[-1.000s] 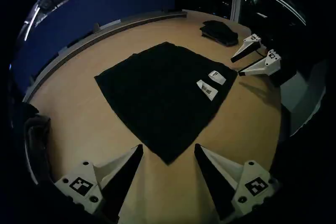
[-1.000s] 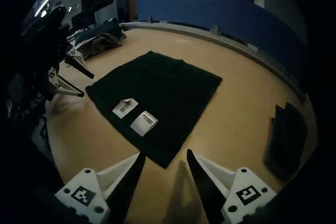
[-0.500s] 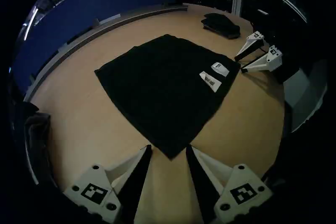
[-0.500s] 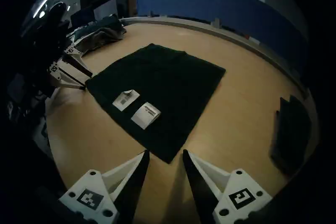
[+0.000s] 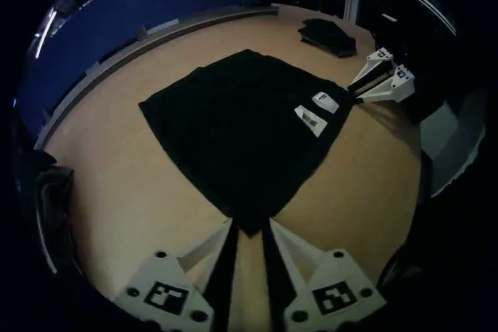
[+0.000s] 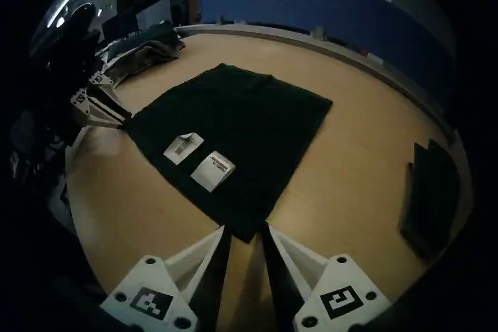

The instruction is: Fold towel

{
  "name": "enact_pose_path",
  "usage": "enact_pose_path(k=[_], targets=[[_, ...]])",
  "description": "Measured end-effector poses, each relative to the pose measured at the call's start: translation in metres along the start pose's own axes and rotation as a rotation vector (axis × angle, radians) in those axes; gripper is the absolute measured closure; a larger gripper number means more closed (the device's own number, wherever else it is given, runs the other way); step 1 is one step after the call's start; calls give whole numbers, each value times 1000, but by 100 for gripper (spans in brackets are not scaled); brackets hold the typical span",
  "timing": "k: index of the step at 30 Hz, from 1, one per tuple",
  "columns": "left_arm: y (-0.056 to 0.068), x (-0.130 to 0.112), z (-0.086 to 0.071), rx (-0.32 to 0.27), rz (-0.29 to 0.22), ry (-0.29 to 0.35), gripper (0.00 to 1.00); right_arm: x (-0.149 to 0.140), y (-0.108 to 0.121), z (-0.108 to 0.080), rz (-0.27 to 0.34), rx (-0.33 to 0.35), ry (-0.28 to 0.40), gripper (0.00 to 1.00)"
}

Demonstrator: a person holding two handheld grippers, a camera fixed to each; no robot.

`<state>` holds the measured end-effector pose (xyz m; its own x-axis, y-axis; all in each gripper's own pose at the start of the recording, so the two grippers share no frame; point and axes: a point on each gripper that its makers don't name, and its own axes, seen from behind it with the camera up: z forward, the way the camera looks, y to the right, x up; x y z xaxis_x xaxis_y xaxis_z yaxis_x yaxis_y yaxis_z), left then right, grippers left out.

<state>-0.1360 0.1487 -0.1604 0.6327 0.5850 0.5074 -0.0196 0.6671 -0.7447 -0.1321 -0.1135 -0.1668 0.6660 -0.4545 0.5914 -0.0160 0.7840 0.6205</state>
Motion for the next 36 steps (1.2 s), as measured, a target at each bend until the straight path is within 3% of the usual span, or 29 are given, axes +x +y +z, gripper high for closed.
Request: enact_pose_path(k=[6,12,27,36], targets=[[0,0,0,-9,-12,-4,75,0,0,2,2,-1,-3,75],[-3,-1,2,-10,0,-7,86,0,0,1,11,-1,-12,87],[-5,5,-1,-22,-28,0,90,2,0,-2,29,3,-33,90],[-5,13,-11,-23,-43,12,90,13,1,-14,27,-1,-22,90]])
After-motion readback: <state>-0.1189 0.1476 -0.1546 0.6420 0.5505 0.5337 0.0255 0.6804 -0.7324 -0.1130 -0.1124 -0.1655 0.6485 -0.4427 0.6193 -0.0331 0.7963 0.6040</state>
